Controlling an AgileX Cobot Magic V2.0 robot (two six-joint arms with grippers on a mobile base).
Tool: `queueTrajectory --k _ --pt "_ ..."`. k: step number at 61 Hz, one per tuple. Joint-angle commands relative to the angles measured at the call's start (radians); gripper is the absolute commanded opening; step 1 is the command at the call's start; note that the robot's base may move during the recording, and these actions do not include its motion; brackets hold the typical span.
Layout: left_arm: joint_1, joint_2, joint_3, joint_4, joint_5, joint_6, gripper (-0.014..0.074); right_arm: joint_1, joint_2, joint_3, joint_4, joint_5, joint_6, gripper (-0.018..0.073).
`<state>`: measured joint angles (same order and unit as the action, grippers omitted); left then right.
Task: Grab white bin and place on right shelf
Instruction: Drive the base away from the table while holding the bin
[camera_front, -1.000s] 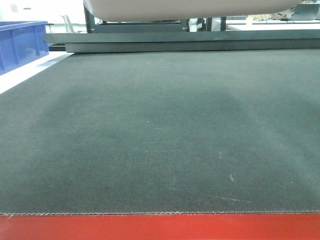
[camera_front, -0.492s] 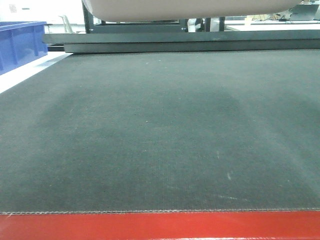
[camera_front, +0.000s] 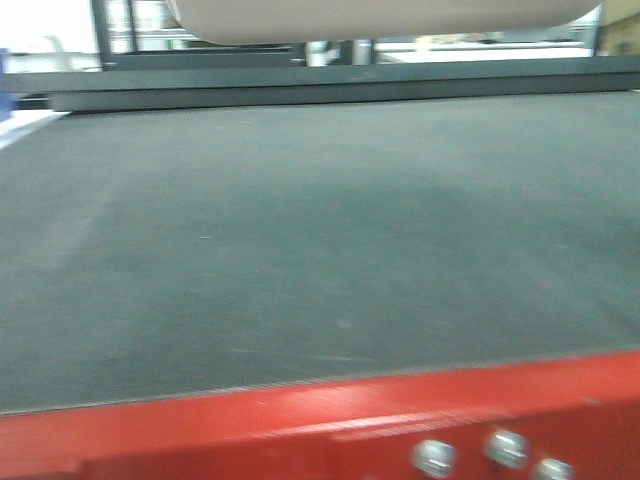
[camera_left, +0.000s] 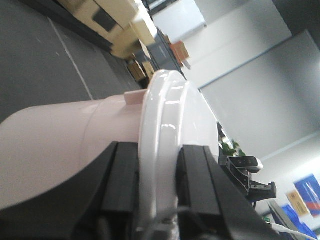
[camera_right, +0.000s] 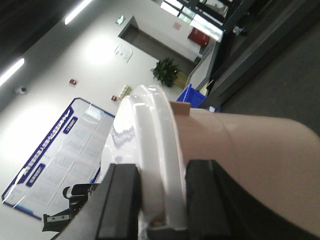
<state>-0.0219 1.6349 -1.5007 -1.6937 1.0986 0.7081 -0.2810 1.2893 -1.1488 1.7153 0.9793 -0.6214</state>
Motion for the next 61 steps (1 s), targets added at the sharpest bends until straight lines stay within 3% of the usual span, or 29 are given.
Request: queueTrajectory --k 1,35,61 --pt "-0.044 -0.055 -0.035 -0.044 0.151 0.028 -0.0126 0.028 -0.041 -0.046 0.185 0.113 0.013 0.0059" --pt "-0.044 -0.055 -0.035 -0.044 0.151 0.028 -0.0126 0.028 -0.041 -0.046 0.185 -0.028 0.013 0.0059" --pt "-0.044 -0.055 -0.035 -0.044 0.151 0.028 -0.0126 0.028 -0.041 -0.046 0.184 -0.057 0.013 0.0059"
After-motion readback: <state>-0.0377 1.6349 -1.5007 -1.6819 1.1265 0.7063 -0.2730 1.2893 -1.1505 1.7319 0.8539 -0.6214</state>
